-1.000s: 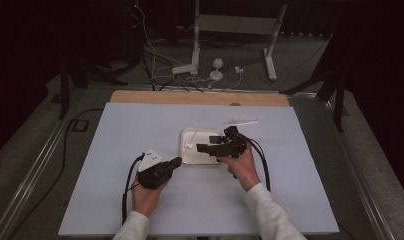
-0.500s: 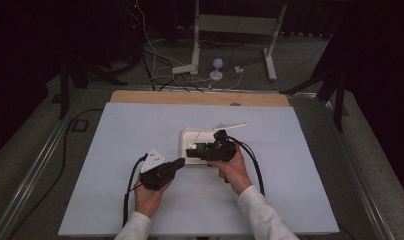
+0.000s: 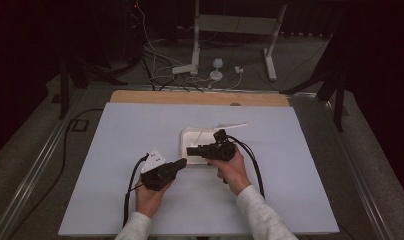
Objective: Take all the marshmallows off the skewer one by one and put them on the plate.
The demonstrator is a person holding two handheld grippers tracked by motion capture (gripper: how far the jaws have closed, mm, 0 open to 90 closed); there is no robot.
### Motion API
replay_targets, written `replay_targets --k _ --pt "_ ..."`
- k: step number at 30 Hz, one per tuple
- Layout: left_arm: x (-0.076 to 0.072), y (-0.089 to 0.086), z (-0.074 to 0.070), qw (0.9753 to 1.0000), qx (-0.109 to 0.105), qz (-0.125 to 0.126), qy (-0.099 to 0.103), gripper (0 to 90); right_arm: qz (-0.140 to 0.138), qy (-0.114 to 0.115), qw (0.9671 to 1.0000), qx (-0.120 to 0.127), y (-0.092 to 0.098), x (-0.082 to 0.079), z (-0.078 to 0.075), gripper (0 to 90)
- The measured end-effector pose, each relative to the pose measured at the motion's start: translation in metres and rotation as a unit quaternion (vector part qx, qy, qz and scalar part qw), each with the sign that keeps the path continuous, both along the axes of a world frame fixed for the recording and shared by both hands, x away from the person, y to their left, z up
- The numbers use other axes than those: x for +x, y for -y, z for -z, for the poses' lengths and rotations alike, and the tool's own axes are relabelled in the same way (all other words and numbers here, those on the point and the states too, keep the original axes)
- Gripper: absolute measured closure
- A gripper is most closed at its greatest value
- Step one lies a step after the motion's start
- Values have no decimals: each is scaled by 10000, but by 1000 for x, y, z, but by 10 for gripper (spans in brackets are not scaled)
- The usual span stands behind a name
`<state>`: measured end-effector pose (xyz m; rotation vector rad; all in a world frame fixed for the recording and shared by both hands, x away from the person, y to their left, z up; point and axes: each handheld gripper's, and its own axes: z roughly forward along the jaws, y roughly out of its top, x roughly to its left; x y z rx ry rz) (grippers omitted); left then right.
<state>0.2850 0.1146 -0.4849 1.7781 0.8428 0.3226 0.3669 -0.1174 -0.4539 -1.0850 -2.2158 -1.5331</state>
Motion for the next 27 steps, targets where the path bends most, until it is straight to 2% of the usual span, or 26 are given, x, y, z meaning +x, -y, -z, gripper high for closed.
replay_targets --k 12,14,17,18,20,23,25,27 --pt "0 -1 0 10000 13 24 53 900 100 120 9999 -6 3 2 -7 769" --pt "-1 0 1 9998 196 29 59 900 193 150 9997 23 5 2 -9 774" --pt "-2 0 4 9996 276 59 22 900 439 44 9983 391 19 8 -17 779" --pt "-2 1 4 9996 269 71 31 900 483 56 9979 434 24 11 -20 779" --pt "-2 3 4 9994 328 113 64 900 544 124 9976 402 32 13 -27 780" --pt "-3 6 6 9985 530 97 49 900 691 233 9963 465 44 16 -38 784" --pt "-2 4 8 9987 511 59 25 900 791 280 9950 546 54 18 -45 785" --pt "-2 3 7 9989 459 25 26 900 829 380 9948 457 61 19 -52 785"
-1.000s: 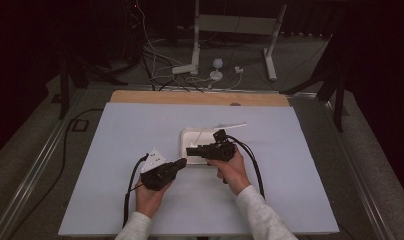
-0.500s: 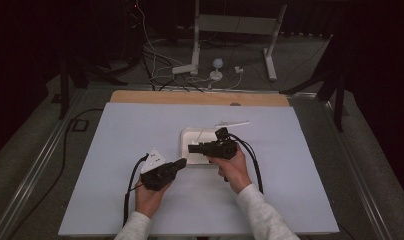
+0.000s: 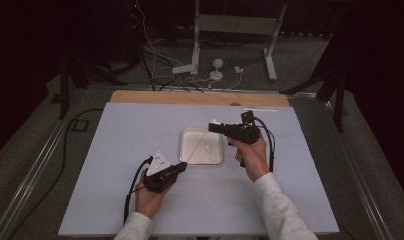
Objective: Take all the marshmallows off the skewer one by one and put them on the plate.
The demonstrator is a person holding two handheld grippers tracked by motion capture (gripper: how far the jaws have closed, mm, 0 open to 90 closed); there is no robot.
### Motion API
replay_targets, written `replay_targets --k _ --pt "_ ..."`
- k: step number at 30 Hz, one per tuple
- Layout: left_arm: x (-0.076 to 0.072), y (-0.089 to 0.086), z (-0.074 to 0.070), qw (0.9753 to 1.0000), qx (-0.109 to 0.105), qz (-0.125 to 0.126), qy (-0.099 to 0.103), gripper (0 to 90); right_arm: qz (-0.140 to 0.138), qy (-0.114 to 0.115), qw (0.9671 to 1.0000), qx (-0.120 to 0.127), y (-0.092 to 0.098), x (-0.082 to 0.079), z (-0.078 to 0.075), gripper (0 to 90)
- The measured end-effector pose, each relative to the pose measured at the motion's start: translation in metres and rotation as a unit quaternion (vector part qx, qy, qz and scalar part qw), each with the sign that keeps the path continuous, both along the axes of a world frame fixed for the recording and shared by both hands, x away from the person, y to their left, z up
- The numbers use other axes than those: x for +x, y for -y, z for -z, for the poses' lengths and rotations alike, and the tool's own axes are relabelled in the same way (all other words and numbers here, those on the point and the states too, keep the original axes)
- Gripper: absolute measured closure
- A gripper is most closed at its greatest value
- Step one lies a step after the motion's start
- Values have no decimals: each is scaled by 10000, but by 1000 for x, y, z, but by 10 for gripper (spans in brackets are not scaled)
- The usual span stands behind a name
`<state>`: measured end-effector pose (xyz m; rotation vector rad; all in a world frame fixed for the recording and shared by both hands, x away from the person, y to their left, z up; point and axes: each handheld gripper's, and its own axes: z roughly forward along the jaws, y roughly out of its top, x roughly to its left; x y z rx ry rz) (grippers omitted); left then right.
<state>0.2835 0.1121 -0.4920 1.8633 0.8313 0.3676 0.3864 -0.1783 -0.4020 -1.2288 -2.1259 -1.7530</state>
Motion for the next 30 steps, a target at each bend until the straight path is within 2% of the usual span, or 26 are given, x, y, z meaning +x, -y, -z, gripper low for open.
replay_targets --k 4,8,19,26,30 --pt "0 -2 -1 10000 -68 -55 -13 900 57 110 9997 -211 8 0 -6 783" --pt "0 -4 -2 9999 -119 -89 -24 900 129 157 9987 -467 10 0 -3 777" --pt "2 -8 -3 9993 -336 -172 -55 900 251 141 9926 -1183 1 2 21 764" --pt "2 -8 -3 9990 -405 -193 -85 900 261 89 9862 -1631 -6 3 38 750" --pt "2 -9 -4 9984 -503 -213 -134 900 282 9 9840 -1758 -8 6 48 743"
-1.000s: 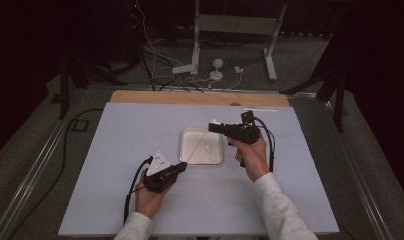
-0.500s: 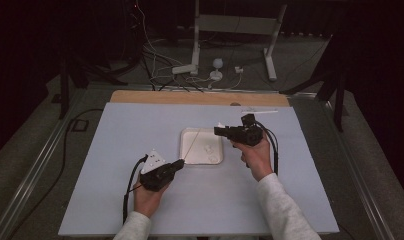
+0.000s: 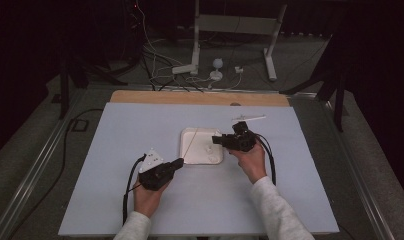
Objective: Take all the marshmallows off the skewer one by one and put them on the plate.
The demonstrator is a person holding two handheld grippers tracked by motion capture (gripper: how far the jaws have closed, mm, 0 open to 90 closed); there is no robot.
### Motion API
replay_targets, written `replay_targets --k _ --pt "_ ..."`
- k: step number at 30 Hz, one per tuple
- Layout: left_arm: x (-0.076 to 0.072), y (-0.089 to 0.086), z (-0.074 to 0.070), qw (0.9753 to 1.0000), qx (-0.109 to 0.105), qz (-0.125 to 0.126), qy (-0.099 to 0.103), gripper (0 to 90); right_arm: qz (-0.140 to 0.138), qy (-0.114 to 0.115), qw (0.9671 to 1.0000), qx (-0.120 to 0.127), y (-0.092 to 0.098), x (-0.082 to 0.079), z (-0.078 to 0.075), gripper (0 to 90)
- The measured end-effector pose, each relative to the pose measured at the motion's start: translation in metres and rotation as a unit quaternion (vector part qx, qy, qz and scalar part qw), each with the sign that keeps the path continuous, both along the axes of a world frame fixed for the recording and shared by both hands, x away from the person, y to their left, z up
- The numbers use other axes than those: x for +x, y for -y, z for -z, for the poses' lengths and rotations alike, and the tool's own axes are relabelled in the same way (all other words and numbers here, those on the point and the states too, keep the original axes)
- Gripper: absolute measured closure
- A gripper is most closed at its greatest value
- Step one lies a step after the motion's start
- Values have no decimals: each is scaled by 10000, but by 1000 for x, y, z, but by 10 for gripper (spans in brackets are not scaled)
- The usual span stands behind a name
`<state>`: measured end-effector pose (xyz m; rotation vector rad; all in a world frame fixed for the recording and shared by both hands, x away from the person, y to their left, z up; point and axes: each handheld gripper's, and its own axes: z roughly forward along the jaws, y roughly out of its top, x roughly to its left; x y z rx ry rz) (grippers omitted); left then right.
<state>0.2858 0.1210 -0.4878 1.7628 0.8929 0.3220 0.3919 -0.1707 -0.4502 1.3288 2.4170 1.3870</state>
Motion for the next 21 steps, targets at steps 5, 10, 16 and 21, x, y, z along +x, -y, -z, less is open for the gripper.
replay_targets --k 5,10,16,21 --pt "-1 0 -4 10000 -62 -50 -42 900 -30 -57 9998 -210 -2 0 11 745" --pt "-1 1 -7 9999 -86 -71 -48 900 -88 -114 9992 -383 -6 1 18 730" --pt "2 2 -14 9998 -122 -120 -51 900 20 -211 9990 -386 -8 4 23 339" --pt "8 1 -20 9995 -241 -217 -70 900 95 -13 9995 -287 -7 0 17 177"
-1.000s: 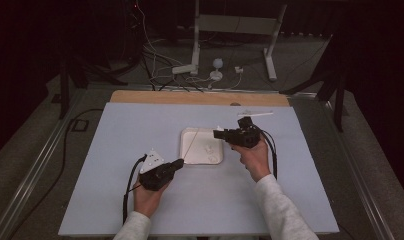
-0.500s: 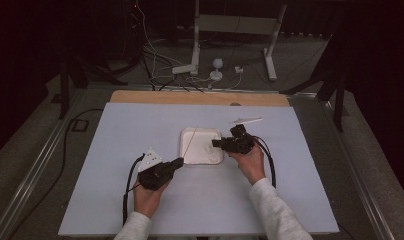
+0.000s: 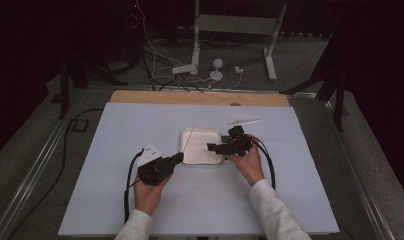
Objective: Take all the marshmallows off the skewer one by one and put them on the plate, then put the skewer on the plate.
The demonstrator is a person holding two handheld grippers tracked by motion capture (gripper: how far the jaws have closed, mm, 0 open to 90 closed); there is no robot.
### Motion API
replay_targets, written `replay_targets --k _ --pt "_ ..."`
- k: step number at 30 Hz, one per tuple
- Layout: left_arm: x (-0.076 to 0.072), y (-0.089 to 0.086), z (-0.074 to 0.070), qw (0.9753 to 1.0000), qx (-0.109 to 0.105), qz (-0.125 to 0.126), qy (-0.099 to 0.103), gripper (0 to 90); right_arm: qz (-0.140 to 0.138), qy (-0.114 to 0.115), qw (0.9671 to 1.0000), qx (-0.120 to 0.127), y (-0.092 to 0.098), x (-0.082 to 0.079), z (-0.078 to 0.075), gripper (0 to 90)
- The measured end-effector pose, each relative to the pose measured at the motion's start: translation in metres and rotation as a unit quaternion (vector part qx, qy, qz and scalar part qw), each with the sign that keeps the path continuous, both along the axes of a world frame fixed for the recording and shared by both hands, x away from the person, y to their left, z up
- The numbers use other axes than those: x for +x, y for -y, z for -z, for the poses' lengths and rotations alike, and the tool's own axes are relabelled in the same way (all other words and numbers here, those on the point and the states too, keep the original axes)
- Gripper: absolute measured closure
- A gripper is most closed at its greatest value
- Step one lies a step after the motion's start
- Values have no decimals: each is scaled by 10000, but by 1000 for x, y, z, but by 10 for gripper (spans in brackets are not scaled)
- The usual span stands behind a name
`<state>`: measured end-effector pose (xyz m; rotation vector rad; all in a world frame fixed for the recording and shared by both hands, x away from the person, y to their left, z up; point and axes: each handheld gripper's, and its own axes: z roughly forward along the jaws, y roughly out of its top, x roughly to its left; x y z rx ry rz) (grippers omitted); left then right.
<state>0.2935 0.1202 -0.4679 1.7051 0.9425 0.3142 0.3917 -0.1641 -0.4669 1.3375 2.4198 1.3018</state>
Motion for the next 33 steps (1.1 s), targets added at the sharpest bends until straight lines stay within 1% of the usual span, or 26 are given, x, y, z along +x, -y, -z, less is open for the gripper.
replay_targets --k 1,3,7,10,13,14,17,20,24,29,33 --pt "1 0 -1 10000 -23 -24 -8 900 19 76 10000 13 0 -2 -2 153" --pt "4 1 -4 10000 -48 -48 -20 900 2 212 9998 51 0 -7 -5 141" --pt "11 3 -9 9998 -102 -108 -99 900 -156 424 9987 218 1 -16 -9 88" --pt "15 6 -12 9998 -98 -113 -109 900 -254 500 9978 355 2 -20 -9 27" --pt "20 9 -14 9998 -94 -120 -138 900 -280 508 9978 332 4 -22 -7 0" --pt "21 10 -15 9998 -96 -134 -150 900 -251 519 9979 298 5 -23 -7 0" --pt "26 11 -16 9996 -130 -147 -205 900 -202 539 9978 338 10 -26 -7 0" --pt "31 14 -17 9994 -114 -174 -271 900 -242 547 9976 363 14 -29 -9 0" --pt "35 17 -15 9991 -136 -222 -327 900 -280 630 9968 403 20 -36 -12 0" --pt "40 20 -13 9986 -139 -310 -412 900 -252 706 9963 430 31 -45 -14 0" --pt "45 23 -11 9983 -135 -344 -459 900 -204 879 9946 517 41 -54 -14 0"
